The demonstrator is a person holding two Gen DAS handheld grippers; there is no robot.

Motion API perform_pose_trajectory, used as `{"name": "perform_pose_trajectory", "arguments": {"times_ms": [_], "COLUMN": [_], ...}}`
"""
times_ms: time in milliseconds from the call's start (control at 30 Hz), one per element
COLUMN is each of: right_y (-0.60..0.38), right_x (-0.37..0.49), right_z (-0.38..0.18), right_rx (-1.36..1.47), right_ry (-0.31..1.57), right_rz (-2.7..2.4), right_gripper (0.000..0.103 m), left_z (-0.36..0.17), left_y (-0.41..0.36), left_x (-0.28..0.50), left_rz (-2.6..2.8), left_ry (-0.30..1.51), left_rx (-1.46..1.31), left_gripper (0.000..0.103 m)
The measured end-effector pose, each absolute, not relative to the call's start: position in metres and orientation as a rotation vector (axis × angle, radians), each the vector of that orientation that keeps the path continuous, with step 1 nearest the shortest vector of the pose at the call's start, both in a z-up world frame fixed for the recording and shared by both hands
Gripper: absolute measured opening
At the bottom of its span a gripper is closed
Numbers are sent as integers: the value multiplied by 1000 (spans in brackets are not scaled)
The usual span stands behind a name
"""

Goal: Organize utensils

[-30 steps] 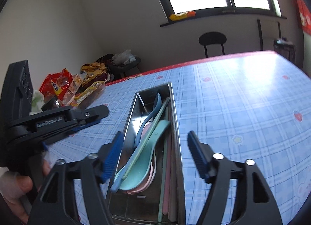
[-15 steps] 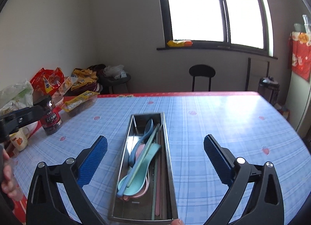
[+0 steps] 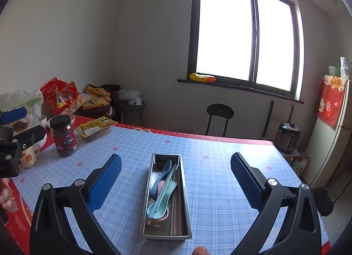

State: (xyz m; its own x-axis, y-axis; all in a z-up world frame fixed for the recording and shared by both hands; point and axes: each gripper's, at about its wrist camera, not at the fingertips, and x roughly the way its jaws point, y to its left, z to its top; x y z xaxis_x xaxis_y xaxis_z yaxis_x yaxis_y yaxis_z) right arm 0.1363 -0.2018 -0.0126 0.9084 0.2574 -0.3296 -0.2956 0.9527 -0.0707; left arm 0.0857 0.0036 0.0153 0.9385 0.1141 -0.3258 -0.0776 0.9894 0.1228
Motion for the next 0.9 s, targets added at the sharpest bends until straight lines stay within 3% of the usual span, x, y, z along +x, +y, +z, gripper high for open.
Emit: {"name": "perform_pose_trajectory", "arguments": {"times_ms": [900], "right_y": [-202], "right_x": [62], "right_z": [0], "right_rx": [-137], "right_ry": [325], "right_rz": [207], "right_gripper": [97], "left_z": [13], "left_y": [20], "left_x": [31], "left_rz": [58], "left_ry": [335], "left_rx": [145], "left_gripper": [97]}}
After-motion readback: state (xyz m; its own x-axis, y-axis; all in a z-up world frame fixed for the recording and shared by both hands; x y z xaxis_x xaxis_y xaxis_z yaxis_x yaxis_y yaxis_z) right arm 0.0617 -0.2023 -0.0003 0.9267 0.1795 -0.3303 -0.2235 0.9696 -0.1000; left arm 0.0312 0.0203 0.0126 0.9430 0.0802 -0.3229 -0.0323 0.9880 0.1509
